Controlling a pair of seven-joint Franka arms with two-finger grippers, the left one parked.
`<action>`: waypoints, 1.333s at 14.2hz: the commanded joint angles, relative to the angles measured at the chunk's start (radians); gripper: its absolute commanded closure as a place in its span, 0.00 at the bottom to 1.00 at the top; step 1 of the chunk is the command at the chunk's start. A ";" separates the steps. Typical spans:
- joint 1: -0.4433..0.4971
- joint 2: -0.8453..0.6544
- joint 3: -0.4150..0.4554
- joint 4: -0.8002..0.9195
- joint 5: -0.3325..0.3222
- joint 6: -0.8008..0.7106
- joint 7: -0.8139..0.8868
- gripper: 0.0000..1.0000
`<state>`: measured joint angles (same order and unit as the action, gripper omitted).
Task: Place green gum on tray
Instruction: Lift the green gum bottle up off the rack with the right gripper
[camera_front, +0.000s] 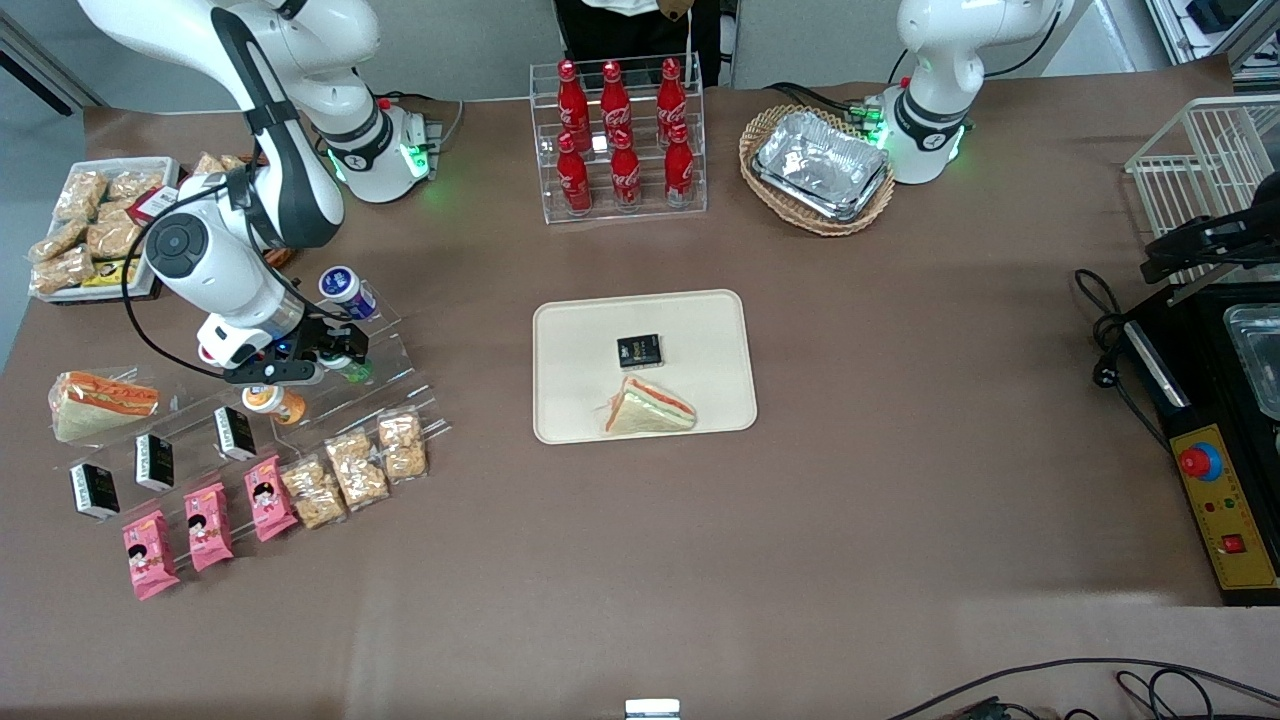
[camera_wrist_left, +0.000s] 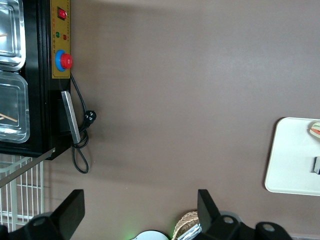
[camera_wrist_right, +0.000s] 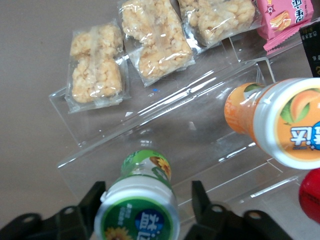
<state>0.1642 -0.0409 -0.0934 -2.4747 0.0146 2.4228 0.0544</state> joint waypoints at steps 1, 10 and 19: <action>0.000 -0.025 -0.009 0.017 -0.015 -0.008 -0.045 0.48; -0.008 0.015 -0.014 0.661 -0.012 -0.771 -0.077 0.48; 0.064 0.092 0.047 0.886 0.145 -0.996 0.161 0.48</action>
<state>0.1676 0.0294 -0.0918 -1.6035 0.1226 1.4402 0.0631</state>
